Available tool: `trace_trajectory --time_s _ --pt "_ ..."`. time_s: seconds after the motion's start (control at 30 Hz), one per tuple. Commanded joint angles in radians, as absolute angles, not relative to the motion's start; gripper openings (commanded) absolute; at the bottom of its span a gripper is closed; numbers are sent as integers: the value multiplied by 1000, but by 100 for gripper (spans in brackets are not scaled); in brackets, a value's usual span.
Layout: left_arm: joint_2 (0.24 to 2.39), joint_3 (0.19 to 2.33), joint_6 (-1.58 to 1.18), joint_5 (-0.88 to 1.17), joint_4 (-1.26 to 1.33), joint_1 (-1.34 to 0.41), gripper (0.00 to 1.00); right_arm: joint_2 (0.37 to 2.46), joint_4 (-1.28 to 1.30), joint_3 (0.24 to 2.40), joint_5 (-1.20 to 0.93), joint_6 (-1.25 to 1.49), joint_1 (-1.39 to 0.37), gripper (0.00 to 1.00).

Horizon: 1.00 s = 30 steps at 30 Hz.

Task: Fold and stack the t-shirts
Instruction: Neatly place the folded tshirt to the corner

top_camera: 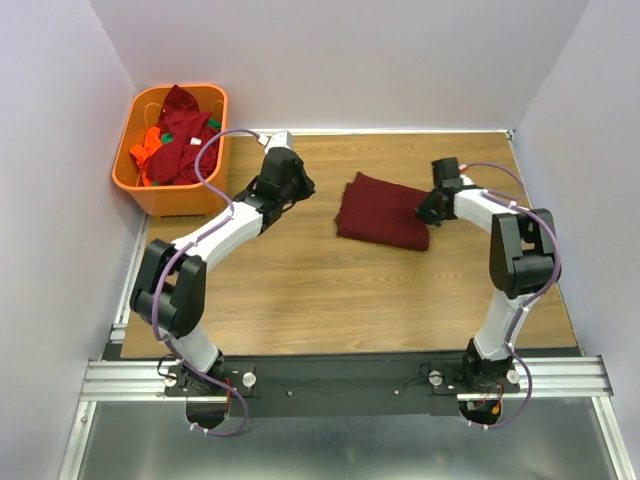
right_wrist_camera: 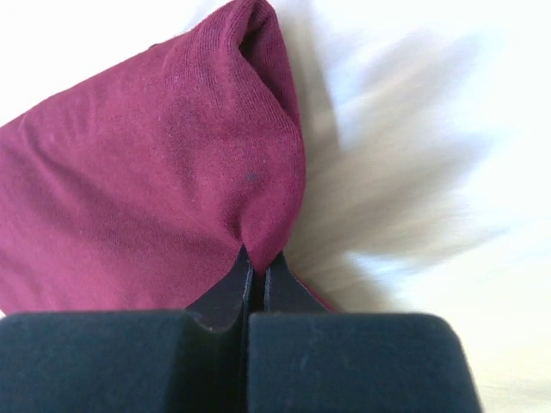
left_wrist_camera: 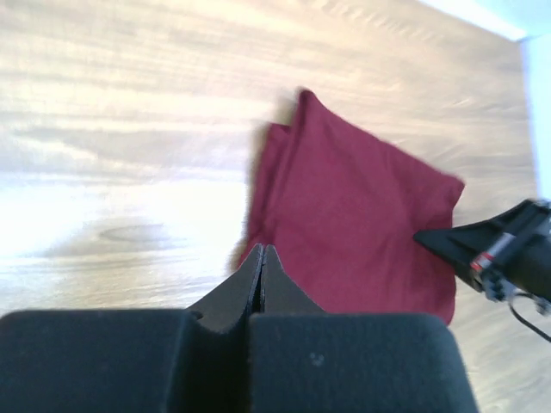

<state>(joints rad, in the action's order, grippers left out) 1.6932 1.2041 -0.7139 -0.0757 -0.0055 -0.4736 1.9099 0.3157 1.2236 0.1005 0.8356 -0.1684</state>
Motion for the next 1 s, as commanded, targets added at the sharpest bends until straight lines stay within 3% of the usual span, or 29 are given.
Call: trace_trajectory --time_s 0.0,0.67,0.97 --pt "1622 1209 -680 -89 -34 -476 0 1858 439 1171 216 940 -49 1" --pt "1390 1057 -646 -12 -28 -480 0 1583 765 924 374 985 578 1" --pt "1379 1039 -652 -5 -17 -483 0 1442 815 839 380 985 678 0"
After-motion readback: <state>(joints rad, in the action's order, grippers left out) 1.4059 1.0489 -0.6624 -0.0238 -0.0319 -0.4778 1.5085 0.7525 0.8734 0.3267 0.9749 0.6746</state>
